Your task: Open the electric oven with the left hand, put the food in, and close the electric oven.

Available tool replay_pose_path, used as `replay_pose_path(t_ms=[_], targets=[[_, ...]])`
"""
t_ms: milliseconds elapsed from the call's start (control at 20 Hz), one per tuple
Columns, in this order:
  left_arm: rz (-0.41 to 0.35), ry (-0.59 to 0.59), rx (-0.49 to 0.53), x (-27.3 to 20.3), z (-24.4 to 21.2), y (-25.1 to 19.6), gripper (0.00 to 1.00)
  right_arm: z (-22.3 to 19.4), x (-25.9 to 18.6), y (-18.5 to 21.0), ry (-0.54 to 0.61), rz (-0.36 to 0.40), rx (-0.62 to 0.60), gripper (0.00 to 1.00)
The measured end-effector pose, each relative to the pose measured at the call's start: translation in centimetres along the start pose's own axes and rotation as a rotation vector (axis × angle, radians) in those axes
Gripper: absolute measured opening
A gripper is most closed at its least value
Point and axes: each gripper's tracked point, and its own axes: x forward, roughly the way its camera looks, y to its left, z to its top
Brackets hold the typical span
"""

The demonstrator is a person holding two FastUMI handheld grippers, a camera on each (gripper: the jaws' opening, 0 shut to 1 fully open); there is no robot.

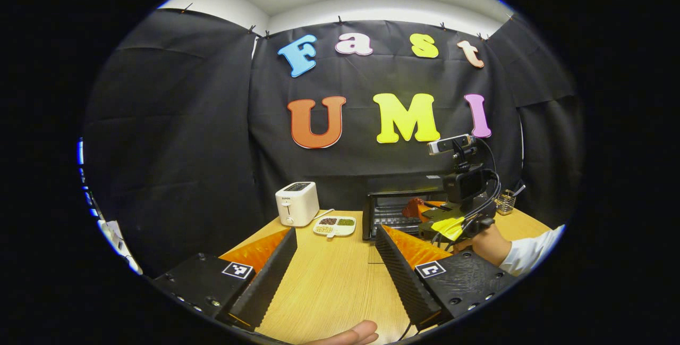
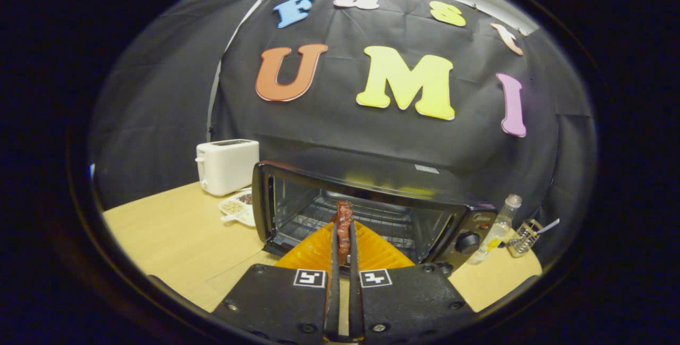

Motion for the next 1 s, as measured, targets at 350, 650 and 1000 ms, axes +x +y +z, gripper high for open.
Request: replay_pose_path(t_ms=[350, 650, 1000], targets=[[0.009, 0.0, 0.001, 1.0, -0.8, 0.6, 0.95, 0.4, 4.4, -1.4, -0.057, -0.066, 0.424, 0.11], [0.01, -0.001, -0.006, 0.7, -1.0, 0.9, 0.95, -2.6, 8.2, -2.5, 0.008, -0.125, 0.839, 0.11], [-0.003, 0.0, -0.026, 0.4, -1.5, 0.3, 0.95, -4.2, 9.4, -4.4, -0.021, -0.177, 0.862, 0.17]])
